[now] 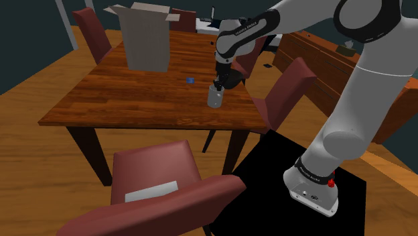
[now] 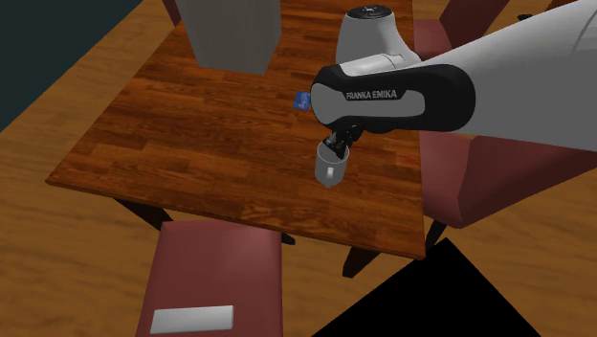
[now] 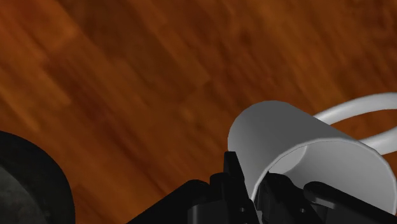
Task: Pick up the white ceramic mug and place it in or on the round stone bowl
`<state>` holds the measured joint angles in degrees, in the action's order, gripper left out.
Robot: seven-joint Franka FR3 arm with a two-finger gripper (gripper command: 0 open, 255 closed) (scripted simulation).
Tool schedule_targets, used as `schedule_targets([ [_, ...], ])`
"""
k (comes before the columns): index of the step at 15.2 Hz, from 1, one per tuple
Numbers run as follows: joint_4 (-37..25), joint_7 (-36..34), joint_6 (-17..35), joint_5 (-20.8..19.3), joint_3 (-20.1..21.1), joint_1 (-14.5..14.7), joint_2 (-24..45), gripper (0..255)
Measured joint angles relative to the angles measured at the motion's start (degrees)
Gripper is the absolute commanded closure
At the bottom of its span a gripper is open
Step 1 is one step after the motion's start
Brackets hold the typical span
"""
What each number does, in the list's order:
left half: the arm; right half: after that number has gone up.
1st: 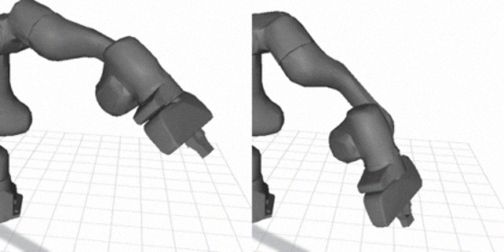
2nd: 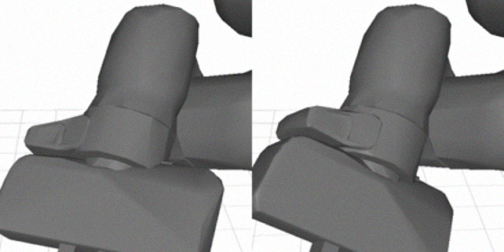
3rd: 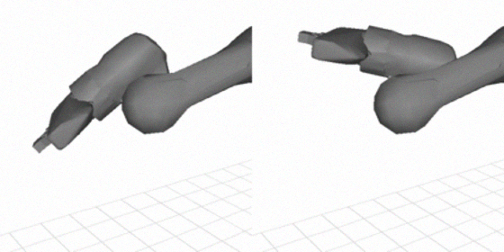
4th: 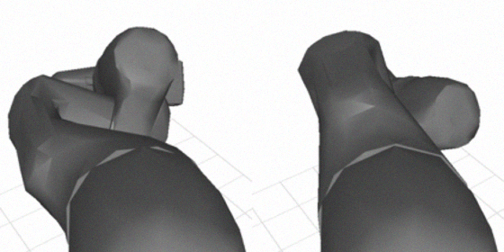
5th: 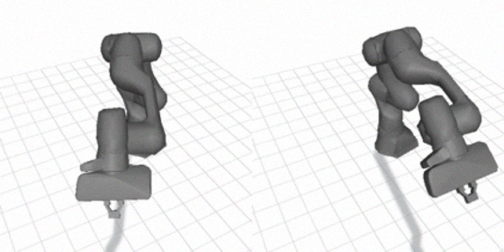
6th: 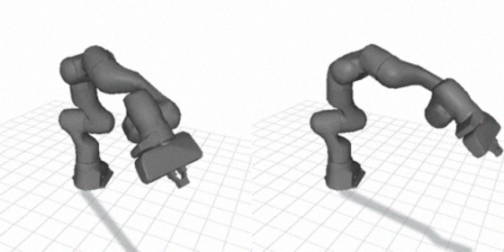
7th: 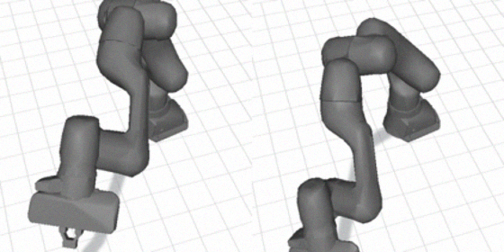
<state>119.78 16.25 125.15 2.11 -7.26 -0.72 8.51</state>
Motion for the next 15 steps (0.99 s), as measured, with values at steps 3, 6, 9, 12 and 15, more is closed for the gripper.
schedule_targets([
  [3,0.0,0.0,0.0,0.0,0.0,0.0,0.0,255],
  [6,-0.43,0.04,-0.8,-0.07,-0.05,-0.04,-0.37,255],
  [9,-1.4,-0.23,-2.82,-0.27,-0.03,0.05,-1.44,255],
  [12,-2.58,-0.25,-4.99,-0.46,-0.11,0.01,-2.44,255],
  [15,-3.73,-0.51,-7.06,-0.62,-0.07,0.1,-3.38,255],
])
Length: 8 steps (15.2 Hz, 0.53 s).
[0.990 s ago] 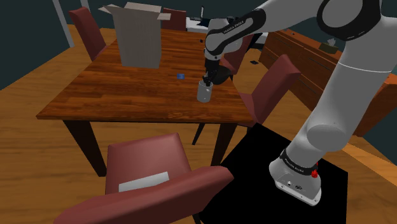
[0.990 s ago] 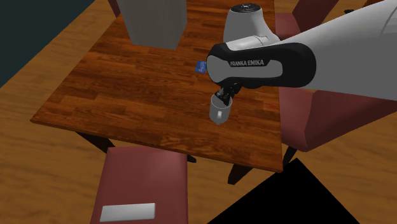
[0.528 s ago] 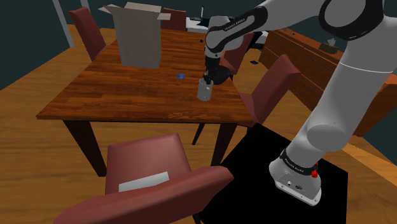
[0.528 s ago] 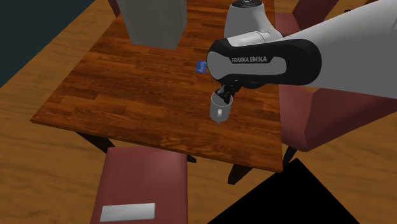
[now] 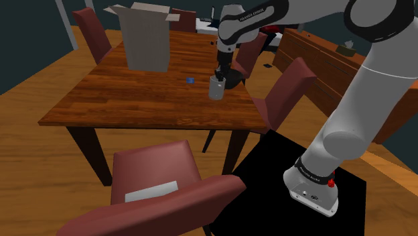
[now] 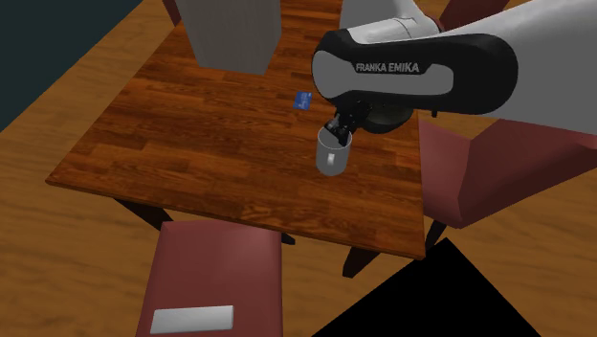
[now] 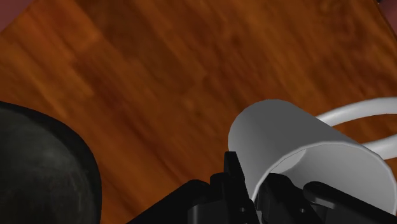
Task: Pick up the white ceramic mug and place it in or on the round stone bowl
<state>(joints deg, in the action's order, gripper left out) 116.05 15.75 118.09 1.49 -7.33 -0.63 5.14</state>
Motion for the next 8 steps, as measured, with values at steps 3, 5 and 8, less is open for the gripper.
schedule_targets([
  [3,-1.18,-0.13,-2.14,-0.17,-0.01,0.02,-0.97,255],
  [5,-2.23,-0.12,-3.62,-0.25,-0.05,-0.01,-1.4,255],
  [8,-3.73,-0.32,-5.91,-0.38,-0.01,0.05,-2.22,255],
])
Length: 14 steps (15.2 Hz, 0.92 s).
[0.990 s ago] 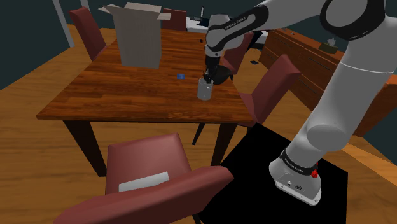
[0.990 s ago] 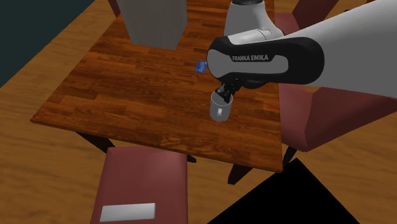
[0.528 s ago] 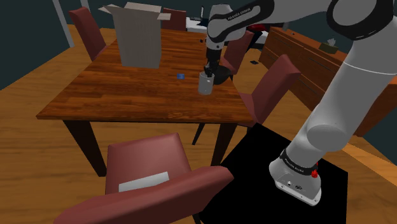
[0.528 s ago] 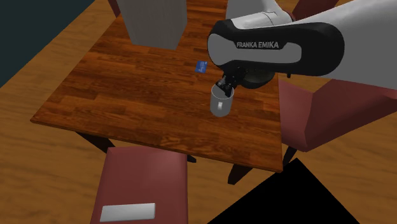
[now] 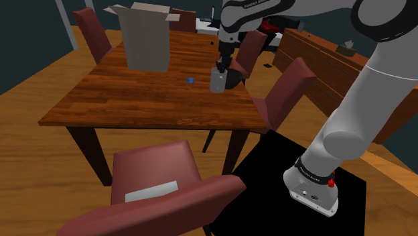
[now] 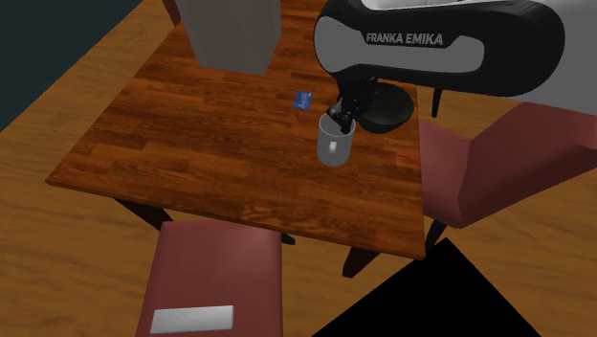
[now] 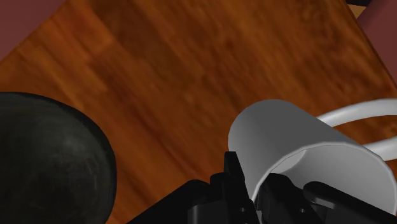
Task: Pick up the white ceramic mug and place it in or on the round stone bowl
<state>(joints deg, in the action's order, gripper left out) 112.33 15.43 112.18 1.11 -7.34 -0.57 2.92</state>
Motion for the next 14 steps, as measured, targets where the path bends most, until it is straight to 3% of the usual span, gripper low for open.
schedule_targets([
  [14,-8.66,-0.27,-10.39,-0.28,0.0,0.02,-1.74,255],
])
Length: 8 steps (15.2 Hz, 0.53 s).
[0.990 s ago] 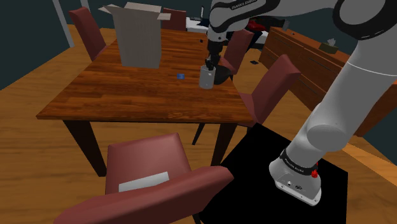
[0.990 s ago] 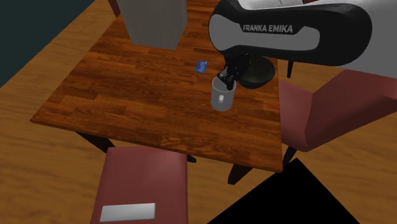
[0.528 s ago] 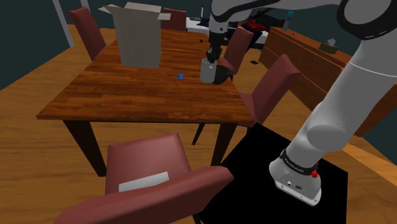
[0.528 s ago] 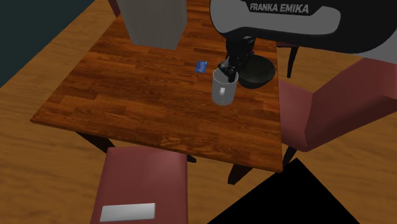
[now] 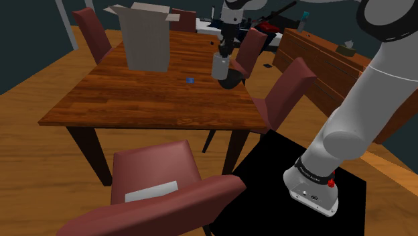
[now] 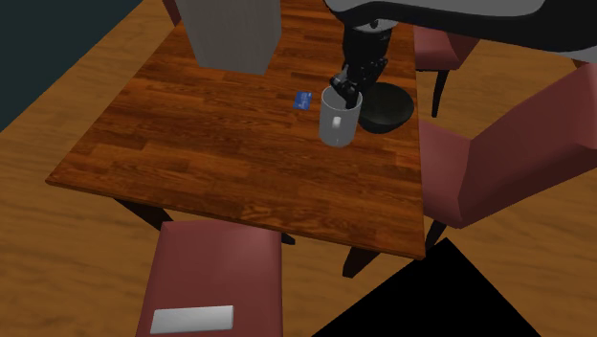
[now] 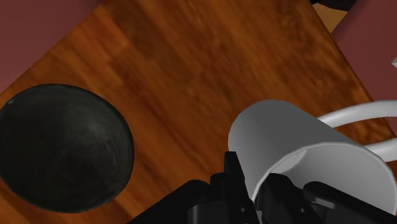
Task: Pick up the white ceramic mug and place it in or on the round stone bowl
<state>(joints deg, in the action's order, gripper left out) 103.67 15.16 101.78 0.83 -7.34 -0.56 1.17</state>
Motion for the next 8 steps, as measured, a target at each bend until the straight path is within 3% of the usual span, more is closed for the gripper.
schedule_targets([
  [8,-11.29,8.79,-4.09,1.06,-3.99,-4.82,7.45,255],
])
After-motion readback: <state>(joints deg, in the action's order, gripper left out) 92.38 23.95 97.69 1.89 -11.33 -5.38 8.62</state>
